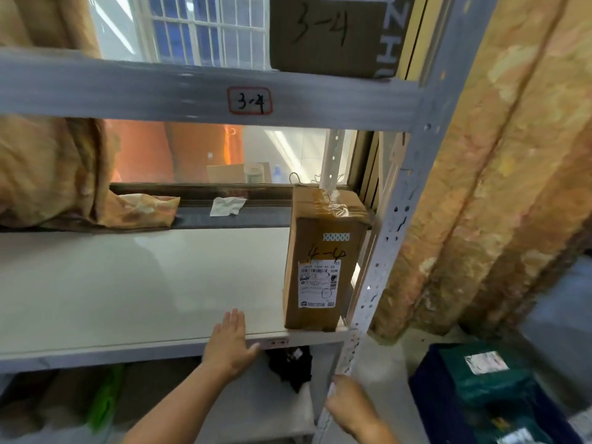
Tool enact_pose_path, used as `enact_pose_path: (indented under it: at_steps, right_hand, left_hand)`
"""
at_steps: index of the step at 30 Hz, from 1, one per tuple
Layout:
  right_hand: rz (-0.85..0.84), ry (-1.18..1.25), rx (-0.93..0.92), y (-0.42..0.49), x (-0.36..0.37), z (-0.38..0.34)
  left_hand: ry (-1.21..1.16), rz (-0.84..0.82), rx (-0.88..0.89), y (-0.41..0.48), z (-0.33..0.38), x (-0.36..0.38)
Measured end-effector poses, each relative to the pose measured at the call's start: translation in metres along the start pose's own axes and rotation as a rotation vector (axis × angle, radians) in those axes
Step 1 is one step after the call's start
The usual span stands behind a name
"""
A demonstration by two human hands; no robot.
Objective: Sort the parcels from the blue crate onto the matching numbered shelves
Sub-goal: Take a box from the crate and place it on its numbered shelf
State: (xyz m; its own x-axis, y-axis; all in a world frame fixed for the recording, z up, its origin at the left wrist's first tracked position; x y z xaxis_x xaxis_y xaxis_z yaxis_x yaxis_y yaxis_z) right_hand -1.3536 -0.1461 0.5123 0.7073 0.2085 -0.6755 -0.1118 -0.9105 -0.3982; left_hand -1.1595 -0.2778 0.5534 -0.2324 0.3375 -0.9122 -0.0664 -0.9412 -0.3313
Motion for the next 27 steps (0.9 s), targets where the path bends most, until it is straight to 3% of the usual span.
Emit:
enact_pose_path:
  at_steps: [3,6,11,17,21,23,27]
  right_hand:
    - [-0.087,-0.361,-0.263,0.012,-0.001,-0.077]
    - [-0.07,-0.509,-0.523,0.026,0.008,-0.183]
    - [-0.051,-0.672,-0.896,0.018,0.03,-0.374]
    - [0.003,-0.755,-1.277,-0.074,0.085,-0.599]
    - [-0.053,-0.574,-1.515,-0.188,0.137,-0.723]
    - [-0.124,-0.474,-1.563,-0.228,0.167,-0.759]
    - [-0.194,-0.545,-1.619,-0.263,0.253,-0.793]
  left_hand:
    - [0.152,0.004,-0.068,0.006,-0.032,-0.018]
    - [0.169,0.046,-0.149,0.0,-0.088,-0.063]
    - [0.144,0.138,-0.315,-0.053,-0.24,-0.175]
    - [-0.001,0.336,-0.562,-0.191,-0.407,-0.321]
    - [-0.171,0.603,-0.732,-0.327,-0.503,-0.419]
    - [-0.169,0.673,-0.781,-0.379,-0.536,-0.437]
    - [-0.085,0.64,-0.919,-0.44,-0.61,-0.419]
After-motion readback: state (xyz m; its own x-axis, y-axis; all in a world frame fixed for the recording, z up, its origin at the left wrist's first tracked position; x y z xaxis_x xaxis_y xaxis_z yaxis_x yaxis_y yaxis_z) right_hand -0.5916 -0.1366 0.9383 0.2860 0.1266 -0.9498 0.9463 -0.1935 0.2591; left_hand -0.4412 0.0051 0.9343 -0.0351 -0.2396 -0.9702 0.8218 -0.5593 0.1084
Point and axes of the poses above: each hand's wrist, its own y-axis towards the middle knuckle, its own x-axis out of the palm, z = x × y, the point moved 7 cm from there along y, towards the middle knuckle, and after that the axes turned 15 degrees about -x, right-handed, at the moved point
